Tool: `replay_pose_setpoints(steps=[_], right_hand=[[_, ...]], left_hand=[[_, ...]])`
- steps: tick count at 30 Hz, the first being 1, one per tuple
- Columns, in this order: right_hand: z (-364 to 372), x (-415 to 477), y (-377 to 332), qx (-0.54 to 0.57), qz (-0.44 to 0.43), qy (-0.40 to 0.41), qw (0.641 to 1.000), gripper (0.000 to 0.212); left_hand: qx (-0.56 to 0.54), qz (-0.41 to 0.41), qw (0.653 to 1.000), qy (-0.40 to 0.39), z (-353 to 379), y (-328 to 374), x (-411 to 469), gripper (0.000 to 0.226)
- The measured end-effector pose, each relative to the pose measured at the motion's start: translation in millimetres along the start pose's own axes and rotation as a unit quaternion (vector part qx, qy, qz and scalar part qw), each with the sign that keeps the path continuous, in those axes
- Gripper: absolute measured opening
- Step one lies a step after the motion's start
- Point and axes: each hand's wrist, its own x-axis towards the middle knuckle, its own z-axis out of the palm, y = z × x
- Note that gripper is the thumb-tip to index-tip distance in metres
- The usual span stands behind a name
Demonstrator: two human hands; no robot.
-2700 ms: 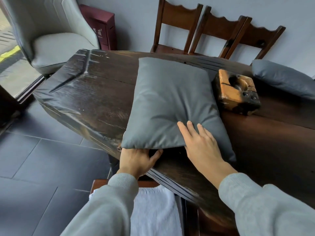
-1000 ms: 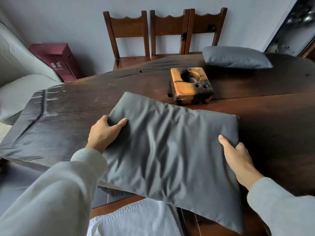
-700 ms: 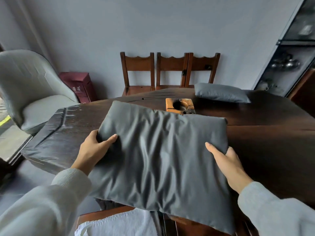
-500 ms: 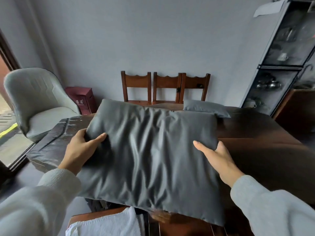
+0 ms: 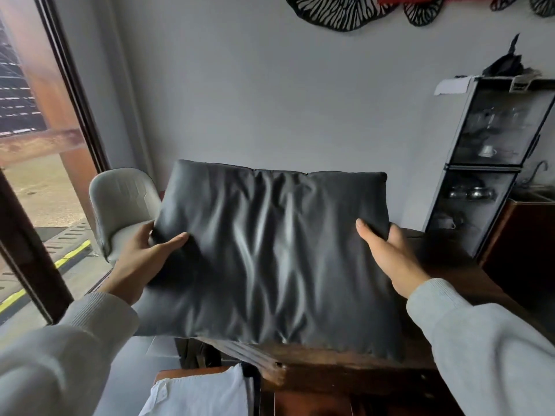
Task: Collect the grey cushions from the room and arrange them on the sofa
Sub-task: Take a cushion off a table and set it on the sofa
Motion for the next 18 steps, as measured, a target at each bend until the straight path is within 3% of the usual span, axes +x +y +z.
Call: replay_pose_setpoints(steps=[4,8,18], right_hand=[[-24,-36,-32,-0.012,-0.021,-0.002,1.0,0.053],[-42,-86,-74,-0.019,-0.039,-0.006,0.999,0.077],[-46,-270,-116,0.042,-0.125,-0.091,0.987,0.074]], left_hand=[[-0.016,0.019,1.0,0.009,-42,41,-43,0.055],[-0.022,0.03,0.999,0.019,-88,70,-96,0.06],[-0.099,0.001,0.992,0.083,-244,89,-296,0.048]])
